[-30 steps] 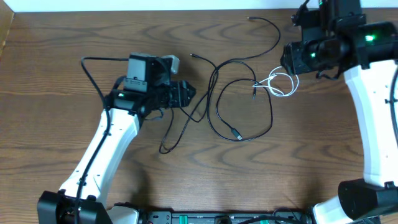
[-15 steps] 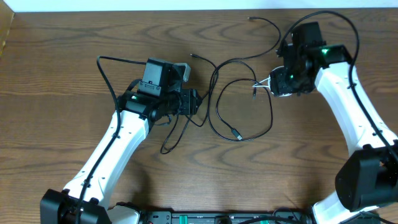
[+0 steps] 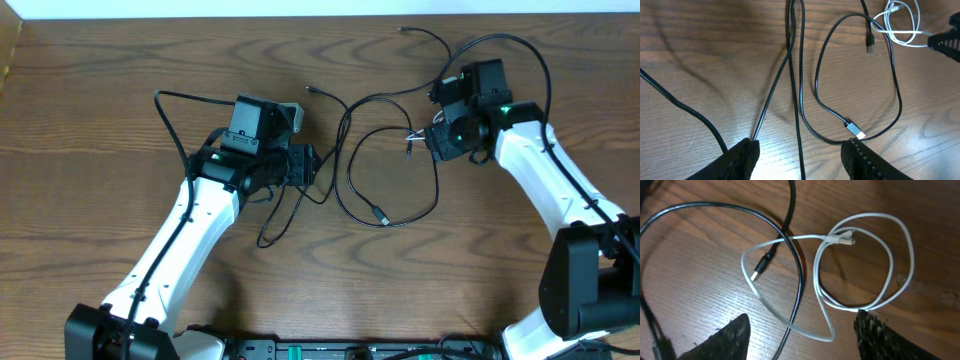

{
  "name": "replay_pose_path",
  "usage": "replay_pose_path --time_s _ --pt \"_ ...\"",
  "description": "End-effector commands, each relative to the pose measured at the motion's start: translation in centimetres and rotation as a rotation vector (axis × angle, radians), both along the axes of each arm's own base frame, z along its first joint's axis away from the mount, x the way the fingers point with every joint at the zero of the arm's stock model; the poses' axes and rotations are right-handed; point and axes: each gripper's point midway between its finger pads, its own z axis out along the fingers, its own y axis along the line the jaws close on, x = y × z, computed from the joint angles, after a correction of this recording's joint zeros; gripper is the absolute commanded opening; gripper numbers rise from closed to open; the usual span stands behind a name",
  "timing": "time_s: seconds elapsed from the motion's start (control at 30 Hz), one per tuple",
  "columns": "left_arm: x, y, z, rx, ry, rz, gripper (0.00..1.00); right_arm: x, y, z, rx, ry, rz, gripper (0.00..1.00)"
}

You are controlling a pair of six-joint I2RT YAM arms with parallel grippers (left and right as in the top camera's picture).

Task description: Untangle cables

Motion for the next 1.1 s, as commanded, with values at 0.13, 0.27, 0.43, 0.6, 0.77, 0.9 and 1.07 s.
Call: replay_pose_path --time_s 0.13,0.27,0.43,0.6,0.77,0.9,1.07 --pt "0.4 -0.1 0.3 0.011 -0.014 -0.009 0.58 -1.1 0.1 -1.9 -0.004 0.012 0.031 0.68" --pt "0.4 -0.1 0.3 0.011 -0.014 -0.009 0.58 -1.0 0.4 -2.0 0.013 0.003 0.037 0.61" --pt "0.4 -0.1 0.3 0.011 -0.014 -0.009 0.58 -0.9 1.2 -1.8 0.060 0.002 0.048 0.01" --pt "0.4 -0.1 0.3 0.011 -0.014 -0.009 0.58 -1.1 1.2 -0.9 0.088 0.006 -0.010 0.01" --pt "0.4 -0.1 0.3 0.011 -0.015 -0.009 0.58 -2.0 2.9 4.3 0.233 -0.013 -0.032 0.01" --pt "0.4 -0.1 0.3 0.011 -0.015 -0.009 0.58 -2.8 4.9 11.6 0.397 -0.128 0.058 0.01" --pt "0.4 -0.1 0.3 0.011 -0.015 -0.009 0.58 -1.3 -1.3 16.5 0.298 -0.329 -0.238 0.01"
